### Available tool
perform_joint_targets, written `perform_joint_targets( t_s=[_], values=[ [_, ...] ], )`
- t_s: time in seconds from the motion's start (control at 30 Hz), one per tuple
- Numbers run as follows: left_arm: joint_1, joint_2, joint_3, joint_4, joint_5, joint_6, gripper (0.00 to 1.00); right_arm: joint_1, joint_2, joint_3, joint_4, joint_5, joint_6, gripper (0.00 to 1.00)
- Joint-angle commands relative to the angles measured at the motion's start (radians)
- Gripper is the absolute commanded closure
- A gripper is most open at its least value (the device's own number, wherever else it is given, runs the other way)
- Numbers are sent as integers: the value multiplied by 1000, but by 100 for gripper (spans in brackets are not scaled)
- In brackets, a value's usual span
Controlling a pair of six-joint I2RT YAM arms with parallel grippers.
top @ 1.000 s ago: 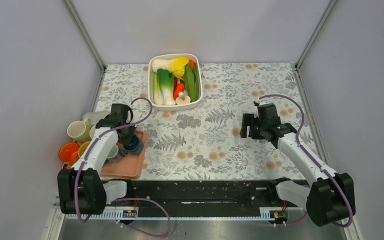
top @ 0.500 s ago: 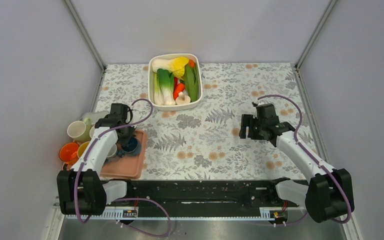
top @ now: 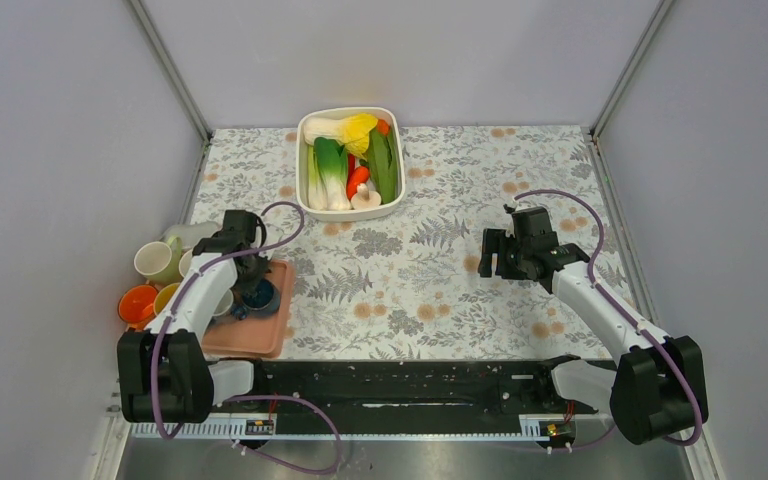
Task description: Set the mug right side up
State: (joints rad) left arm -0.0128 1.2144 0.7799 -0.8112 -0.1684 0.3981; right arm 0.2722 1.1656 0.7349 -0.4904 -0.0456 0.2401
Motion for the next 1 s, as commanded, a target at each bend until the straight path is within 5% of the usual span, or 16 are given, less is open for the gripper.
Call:
perform_joint_targets(
  t_s=[0.0,0.2,0.67,0.97],
  values=[
    [5,-39,-16,27,107,-19,100,-1,1,26,26,-3,-9,19],
    [7,-53,-12,34,121,1,73,0,-16,20,26,-2,-9,19],
    [6,-127,61,4,125,39,46,0,-25,18,26,-6,-13,19],
    [6,-206,272,-69,255,-38,26,0,-148,-17,127,109,-58,17]
  ],
)
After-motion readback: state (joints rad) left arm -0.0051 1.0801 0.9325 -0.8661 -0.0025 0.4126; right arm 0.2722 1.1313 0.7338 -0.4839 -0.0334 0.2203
